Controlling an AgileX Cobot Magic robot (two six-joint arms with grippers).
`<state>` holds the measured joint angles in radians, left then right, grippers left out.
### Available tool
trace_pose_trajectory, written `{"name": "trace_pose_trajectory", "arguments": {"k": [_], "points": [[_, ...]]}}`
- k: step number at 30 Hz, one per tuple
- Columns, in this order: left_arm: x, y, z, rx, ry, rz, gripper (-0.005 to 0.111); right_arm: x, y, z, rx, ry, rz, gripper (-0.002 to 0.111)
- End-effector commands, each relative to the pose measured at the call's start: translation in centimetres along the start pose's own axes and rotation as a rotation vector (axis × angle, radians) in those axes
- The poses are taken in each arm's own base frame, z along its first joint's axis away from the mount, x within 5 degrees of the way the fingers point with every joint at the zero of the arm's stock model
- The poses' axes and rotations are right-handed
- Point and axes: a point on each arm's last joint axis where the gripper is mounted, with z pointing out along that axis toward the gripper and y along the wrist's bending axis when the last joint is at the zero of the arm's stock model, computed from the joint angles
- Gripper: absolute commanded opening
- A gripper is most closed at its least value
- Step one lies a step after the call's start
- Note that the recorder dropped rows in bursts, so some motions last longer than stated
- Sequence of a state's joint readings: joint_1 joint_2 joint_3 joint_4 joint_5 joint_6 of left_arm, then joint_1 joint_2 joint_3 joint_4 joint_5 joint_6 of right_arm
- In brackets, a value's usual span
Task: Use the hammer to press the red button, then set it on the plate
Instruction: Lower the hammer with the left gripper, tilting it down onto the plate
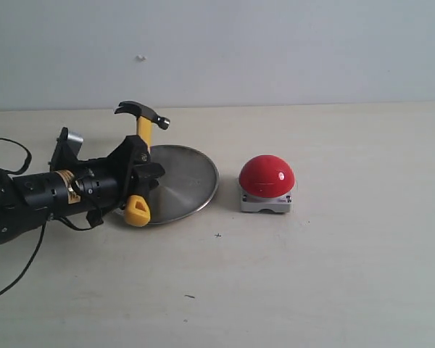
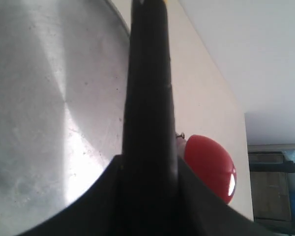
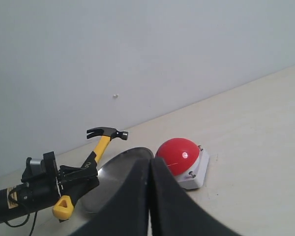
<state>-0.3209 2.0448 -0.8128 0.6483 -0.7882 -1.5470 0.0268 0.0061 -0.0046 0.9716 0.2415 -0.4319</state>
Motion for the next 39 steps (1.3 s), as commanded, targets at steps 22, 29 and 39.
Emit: {"name": "trace_pose_trajectory", "arguments": {"k": [22, 29, 39], "points": [[1.5, 0.5, 2.6, 0.049, 0.054, -0.008, 0.000, 0.1, -0.1, 0.0, 0.005, -0.007, -0.008, 0.000], [1.6, 0.3, 2.6, 0.066, 0.065, 0.008, 0.000, 0.1, -0.1, 0.0, 0.005, -0.007, -0.008, 0.000], [1.8, 0.2, 2.5, 0.071, 0.093, 0.037, 0.000, 0.1, -0.1, 0.0, 0.005, -0.007, -0.008, 0.000]]}}
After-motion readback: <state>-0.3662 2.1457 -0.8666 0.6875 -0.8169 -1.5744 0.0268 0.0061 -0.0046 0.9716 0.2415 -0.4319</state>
